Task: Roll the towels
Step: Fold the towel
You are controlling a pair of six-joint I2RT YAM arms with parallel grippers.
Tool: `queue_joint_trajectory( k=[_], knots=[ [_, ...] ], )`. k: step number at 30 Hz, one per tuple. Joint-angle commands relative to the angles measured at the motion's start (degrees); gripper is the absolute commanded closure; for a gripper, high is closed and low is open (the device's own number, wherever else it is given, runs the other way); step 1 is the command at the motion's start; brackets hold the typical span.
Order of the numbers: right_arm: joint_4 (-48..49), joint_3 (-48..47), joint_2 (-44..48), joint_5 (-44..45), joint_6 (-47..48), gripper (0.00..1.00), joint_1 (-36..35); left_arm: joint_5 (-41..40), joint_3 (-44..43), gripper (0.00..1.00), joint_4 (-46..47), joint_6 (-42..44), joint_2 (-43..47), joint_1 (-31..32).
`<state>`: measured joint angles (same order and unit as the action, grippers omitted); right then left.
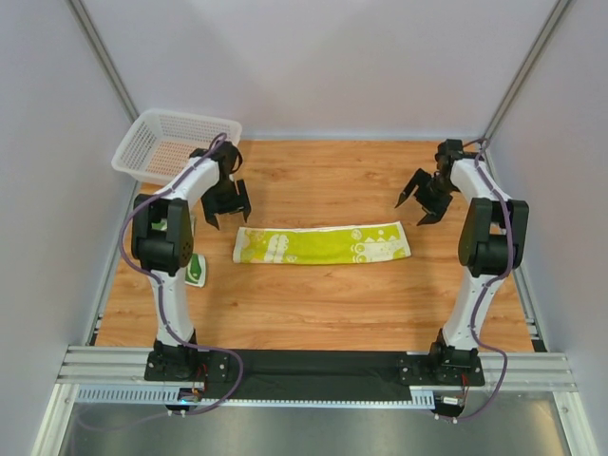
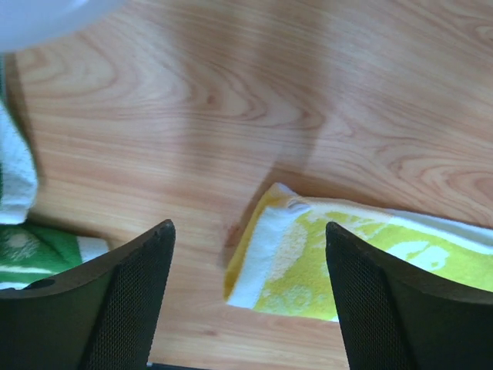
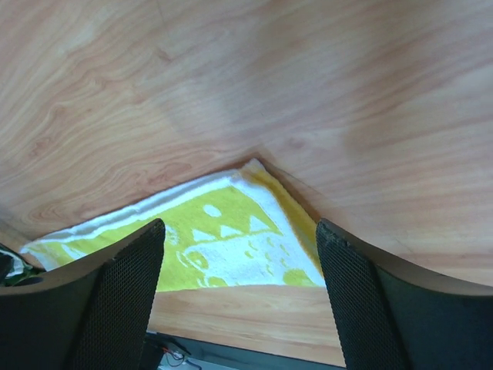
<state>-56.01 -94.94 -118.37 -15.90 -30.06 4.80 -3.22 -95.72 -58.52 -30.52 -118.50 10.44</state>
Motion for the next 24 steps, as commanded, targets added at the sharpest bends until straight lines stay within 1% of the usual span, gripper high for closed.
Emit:
queue_joint_trajectory(
  k=[1,3,5,7,8,9,11,12,13,14,15,18,22,24],
  knots=[
    [1.3,3.2,8.7,4.2,1.1,0.2,-0.3,-4.2,-1.0,0.14,-4.1,0.0,5.5,-0.4],
    [2.4,5.3,13.4,6.0,1.8,0.24,-1.3,-4.8,0.3,0.14,-4.1,-0.2,9.5,-0.3],
    [3.4,8.1,18.1,5.6,2.8,0.31,-3.1,-4.7,3.3,0.17,-3.5,-0.4,12.4,-0.1],
    [5.9,10.4,20.9,2.9,3.2,0.48,-4.5,-4.2,6.8,0.2,-2.4,-0.6,16.2,0.8],
    [9.8,13.3,23.2,0.4,3.1,0.56,-7.4,-3.3,8.2,0.22,-1.9,-0.7,18.3,2.0],
    [12.6,15.5,24.5,-7.0,2.6,0.72,-8.3,-2.8,9.5,0.23,-0.6,-0.9,19.1,2.7],
    [18.8,19.2,25.8,-14.7,-0.3,0.87,-10.8,-1.0,13.4,0.29,1.3,-1.4,20.4,4.2],
    [23.8,22.0,26.2,-19.6,-1.5,0.98,-11.7,1.2,14.6,0.32,3.3,-1.8,21.1,5.5],
    [25.4,22.7,25.9,-20.8,-2.3,1.0,-12.7,2.4,16.7,0.42,4.4,-2.4,21.3,6.2],
    [26.4,23.2,25.6,-21.4,-3.0,1.0,-13.5,2.8,17.5,0.47,5.0,-3.0,21.3,6.5],
    [27.9,24.0,25.4,-22.3,-4.2,1.0,-15.2,5.0,18.3,0.49,6.2,-3.7,21.4,7.4],
    [32.2,25.8,25.6,-24.0,-7.0,1.0,-17.5,5.3,21.1,0.51,7.2,-5.2,21.7,8.8],
    [34.0,28.0,26.6,-24.0,-7.5,1.0,-19.6,4.0,25.0,0.52,8.7,-5.6,22.2,9.1],
    [37.9,29.5,27.2,-26.1,-8.2,1.0,-20.5,3.3,26.5,0.52,10.2,-5.6,22.0,9.1]
  ],
)
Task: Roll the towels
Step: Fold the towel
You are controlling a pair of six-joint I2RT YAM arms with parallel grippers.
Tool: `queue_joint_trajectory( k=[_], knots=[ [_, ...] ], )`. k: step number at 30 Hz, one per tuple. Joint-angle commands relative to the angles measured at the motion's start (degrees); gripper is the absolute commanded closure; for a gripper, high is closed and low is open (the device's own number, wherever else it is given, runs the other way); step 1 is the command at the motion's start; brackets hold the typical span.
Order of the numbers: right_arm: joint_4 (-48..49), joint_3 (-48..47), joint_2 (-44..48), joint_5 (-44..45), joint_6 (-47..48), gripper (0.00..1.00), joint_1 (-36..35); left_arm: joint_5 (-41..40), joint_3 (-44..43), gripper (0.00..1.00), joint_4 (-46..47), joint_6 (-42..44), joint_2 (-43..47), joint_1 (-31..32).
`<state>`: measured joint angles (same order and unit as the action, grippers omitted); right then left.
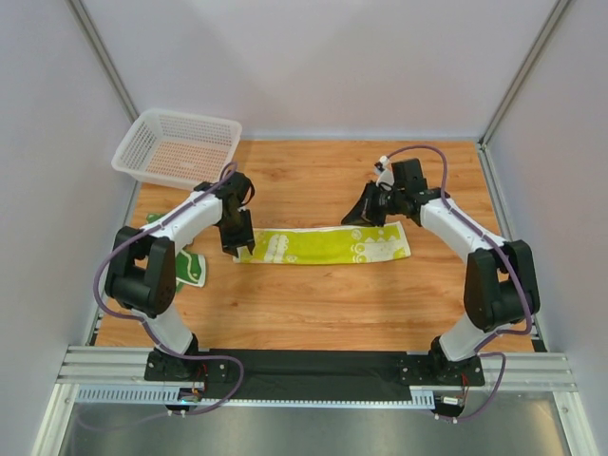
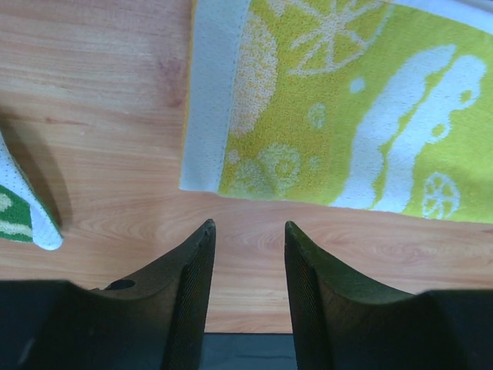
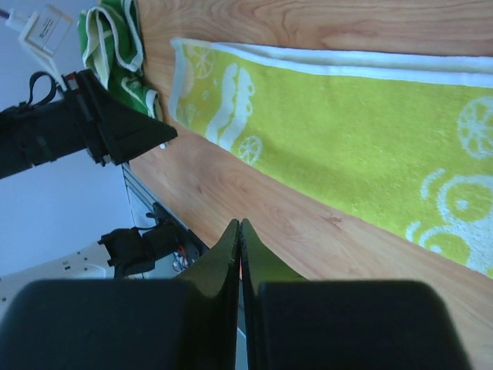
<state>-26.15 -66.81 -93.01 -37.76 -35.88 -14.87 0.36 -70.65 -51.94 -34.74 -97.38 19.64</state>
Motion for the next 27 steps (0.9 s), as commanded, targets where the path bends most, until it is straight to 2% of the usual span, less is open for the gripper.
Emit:
queue_joint_trajectory(
  k=[1,2,5,16,23,27],
  knots=[
    [10.7,3.9,2.3,-5.5,-3.1,1.0,-1.0,-0.2,1.9,0.52,4.2,-1.4,0.9,-0.1],
    [15.6,5.1,3.4,-6.4,-3.8,1.0,-1.6,-0.3,2.5,0.52,4.7,-1.6,0.8,-0.1],
    [22.5,7.6,3.5,-9.2,-5.5,1.0,-3.3,-2.4,4.6,0.52,7.6,-2.3,0.3,-0.3],
    [25.7,0.7,-8.2,-13.0,-3.7,1.0,-10.7,-3.1,7.3,0.54,9.5,-2.7,-3.6,-2.4],
    [37.8,-4.6,-20.1,-17.9,-10.8,1.0,-14.1,-2.6,10.6,0.56,10.4,-2.9,-3.1,-2.5],
    [38.0,-6.9,-25.1,-17.8,-10.3,1.0,-16.9,-2.9,11.7,0.57,10.6,-2.4,-3.7,-2.6]
  ],
)
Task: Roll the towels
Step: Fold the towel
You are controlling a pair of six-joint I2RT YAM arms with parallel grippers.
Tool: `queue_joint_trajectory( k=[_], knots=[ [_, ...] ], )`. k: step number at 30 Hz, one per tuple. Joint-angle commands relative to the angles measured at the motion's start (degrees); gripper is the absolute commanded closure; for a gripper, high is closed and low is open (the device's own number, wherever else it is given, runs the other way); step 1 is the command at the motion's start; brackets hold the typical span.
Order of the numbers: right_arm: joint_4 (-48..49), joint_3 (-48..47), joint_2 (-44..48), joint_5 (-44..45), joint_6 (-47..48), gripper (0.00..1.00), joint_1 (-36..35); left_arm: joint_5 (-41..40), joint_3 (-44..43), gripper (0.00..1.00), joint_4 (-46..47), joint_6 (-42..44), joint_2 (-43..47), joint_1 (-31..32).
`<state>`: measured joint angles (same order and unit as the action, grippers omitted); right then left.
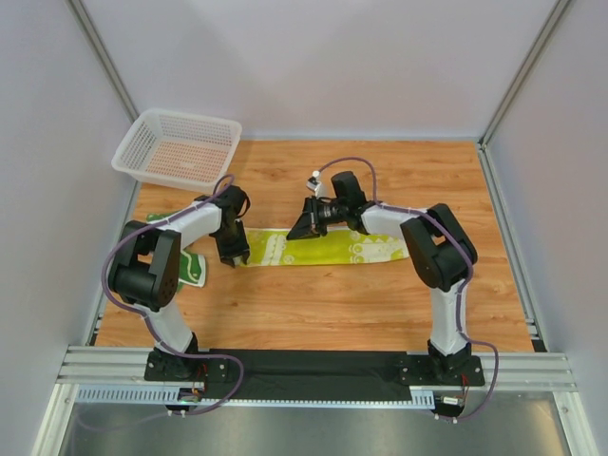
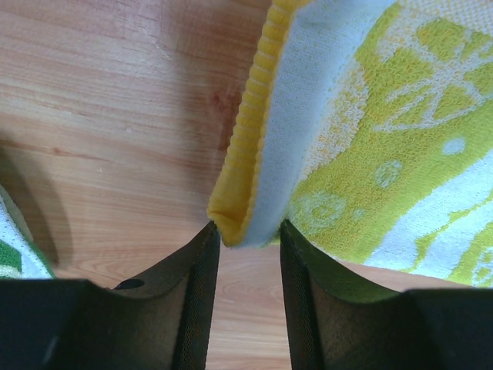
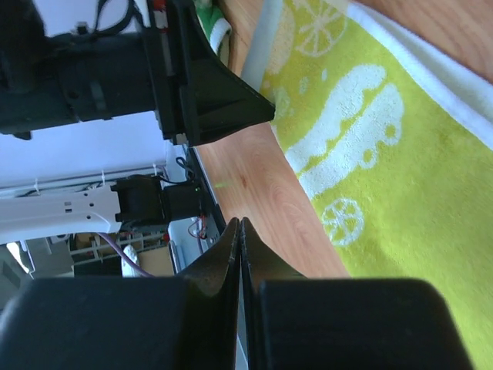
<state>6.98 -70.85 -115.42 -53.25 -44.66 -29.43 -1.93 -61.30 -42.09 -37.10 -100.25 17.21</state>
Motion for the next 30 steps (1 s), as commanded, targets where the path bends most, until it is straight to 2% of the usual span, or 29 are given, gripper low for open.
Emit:
queue_joint_trajectory(
  k=[1,6,10,13,21,30],
  knots=[
    [4.9,-3.1,-3.7,-2.2,-1.2,1.0,-2.8,-0.7,2.3,0.57,0.7,-0.1,-0.9,-0.2],
    [4.4,-0.4,-7.5,-0.1,0.2,1.0,-3.9,-0.9,2.0,0.58,0.0,0.6,-1.1,-0.6],
    [-8.8,-0.4,-7.5,7.4,8.4,1.0,-3.8,-1.1,2.0,0.58,-0.5,1.3,-0.5,-1.7],
    [-11.9,-0.1,-8.5,10.3,11.3,1.0,-3.3,-1.4,2.4,0.58,-0.5,1.8,-0.3,-2.5],
    [-9.3,7.5,-7.6,9.7,11.0,1.0,0.2,-1.2,3.3,0.58,-0.4,2.9,0.5,-5.5],
    [-5.1,17.4,1.1,7.1,10.4,1.0,6.1,-1.2,3.0,0.6,-0.5,3.1,-0.4,-6.3]
  ],
)
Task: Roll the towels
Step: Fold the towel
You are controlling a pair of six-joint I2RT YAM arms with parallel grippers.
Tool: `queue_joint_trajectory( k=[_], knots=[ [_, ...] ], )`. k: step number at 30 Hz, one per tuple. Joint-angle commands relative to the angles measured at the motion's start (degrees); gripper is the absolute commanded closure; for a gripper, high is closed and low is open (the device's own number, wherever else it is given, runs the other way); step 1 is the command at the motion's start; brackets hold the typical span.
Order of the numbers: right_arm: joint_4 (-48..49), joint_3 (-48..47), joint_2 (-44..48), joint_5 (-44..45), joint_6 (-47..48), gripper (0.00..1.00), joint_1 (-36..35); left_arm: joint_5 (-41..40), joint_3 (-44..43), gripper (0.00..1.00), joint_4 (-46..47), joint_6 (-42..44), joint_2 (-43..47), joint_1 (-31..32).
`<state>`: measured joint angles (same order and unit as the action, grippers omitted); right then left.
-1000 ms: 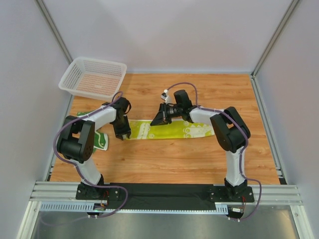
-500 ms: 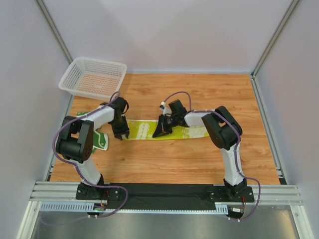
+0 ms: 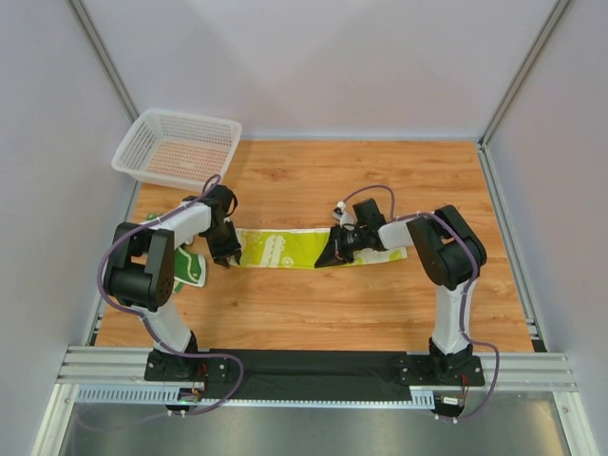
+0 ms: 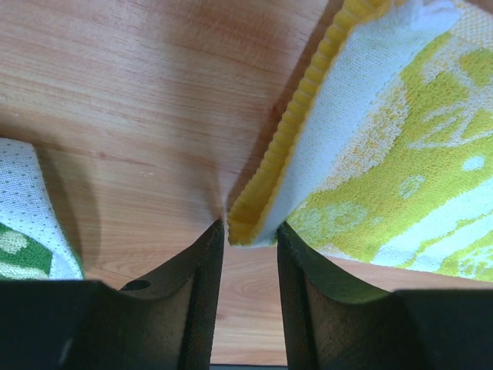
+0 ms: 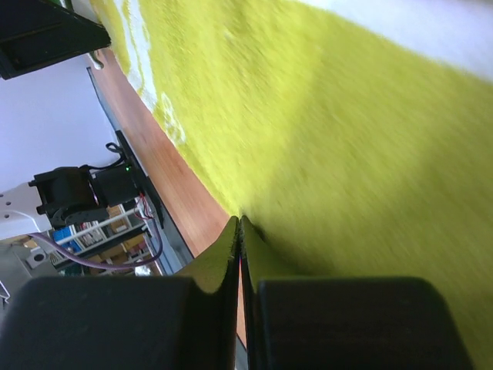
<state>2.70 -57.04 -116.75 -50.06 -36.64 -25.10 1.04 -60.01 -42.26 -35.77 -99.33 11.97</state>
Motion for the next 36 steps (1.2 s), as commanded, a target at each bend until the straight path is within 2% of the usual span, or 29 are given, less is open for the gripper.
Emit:
queue_joint_trajectory(
  k=[1,5,11,16,23,27,31,32,33,34,35,36],
  knots=[
    [-0.9,4.4,3.1,3.8,2.5,1.0,2.2,-4.4,1.7,0.6,-0.3,1.8,-1.4,-1.2],
    [-1.5,7.7,5.0,3.8,3.1,1.0,5.6,-4.5,1.9,0.6,-0.3,1.8,-1.4,-1.2],
    [-0.6,10.8,4.0,1.6,0.7,1.0,14.2,-5.1,2.2,0.61,-0.7,1.7,-1.1,-1.4],
    [8.3,16.2,3.0,-3.9,-5.2,1.0,21.1,-4.6,1.7,0.61,-1.1,1.8,-1.1,-1.5],
    [18.0,22.8,4.1,-5.7,-10.4,1.0,28.5,-4.8,1.1,0.62,-1.9,2.0,-1.0,-1.6],
    [19.6,24.2,4.5,-6.5,-11.7,1.0,32.5,-4.8,0.9,0.62,-2.3,2.1,-1.0,-1.6],
    [21.5,23.4,5.0,-7.7,-12.7,1.0,32.9,-4.8,0.2,0.62,-2.7,2.1,-1.2,-1.6],
    [22.6,23.0,5.6,-8.3,-13.1,0.98,32.7,-4.6,0.1,0.62,-2.8,2.1,-1.1,-1.6],
    [23.5,22.5,5.8,-8.6,-13.6,0.92,31.9,-4.4,0.1,0.62,-2.8,2.2,-1.1,-1.6],
    [23.7,22.1,6.2,-8.9,-13.9,0.92,31.3,-4.4,-0.1,0.62,-2.8,2.2,-1.2,-1.5],
    [23.9,21.6,7.1,-9.7,-14.0,0.8,30.4,-3.9,-0.4,0.62,-2.7,2.2,-1.1,-1.5],
    [24.0,21.4,7.6,-9.9,-14.0,0.74,29.4,-3.9,-0.5,0.62,-2.8,2.3,-1.1,-1.6]
  ],
)
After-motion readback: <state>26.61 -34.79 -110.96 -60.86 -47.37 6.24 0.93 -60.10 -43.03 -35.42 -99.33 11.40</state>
